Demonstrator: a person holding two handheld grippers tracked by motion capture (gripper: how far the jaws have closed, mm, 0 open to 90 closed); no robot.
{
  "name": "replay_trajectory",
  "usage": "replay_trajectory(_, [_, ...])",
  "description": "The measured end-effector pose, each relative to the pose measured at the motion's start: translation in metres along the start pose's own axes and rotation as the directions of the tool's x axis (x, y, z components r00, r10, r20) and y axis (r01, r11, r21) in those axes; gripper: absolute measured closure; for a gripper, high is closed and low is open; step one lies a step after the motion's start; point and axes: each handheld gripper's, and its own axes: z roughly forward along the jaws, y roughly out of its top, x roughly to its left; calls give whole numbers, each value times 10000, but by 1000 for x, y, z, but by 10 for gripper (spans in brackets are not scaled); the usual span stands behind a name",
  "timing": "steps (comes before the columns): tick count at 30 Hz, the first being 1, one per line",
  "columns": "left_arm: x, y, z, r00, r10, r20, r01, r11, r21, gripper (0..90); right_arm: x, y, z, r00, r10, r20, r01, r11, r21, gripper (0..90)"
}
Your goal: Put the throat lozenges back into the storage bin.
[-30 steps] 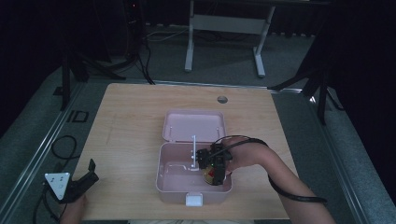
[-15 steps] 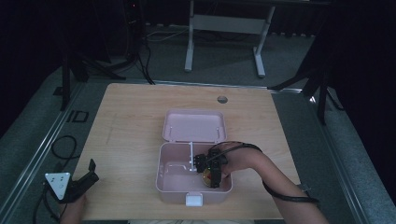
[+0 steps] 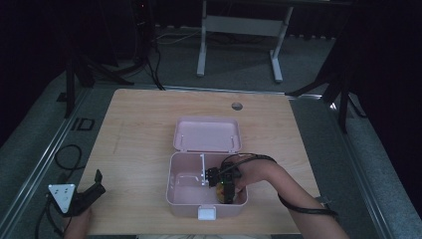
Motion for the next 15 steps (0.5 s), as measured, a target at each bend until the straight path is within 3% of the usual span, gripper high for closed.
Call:
replay_trajectory(7, [0,0,0,10000,6,13,-6,10000,-4,12,0,-1,-1,9999,-102,95,102,9999,50,171])
replay_trajectory(15, [0,0,0,10000,9,9,-9,10000,6,12,5,-12,-35,9976,51,684,29,9932,-1160,131])
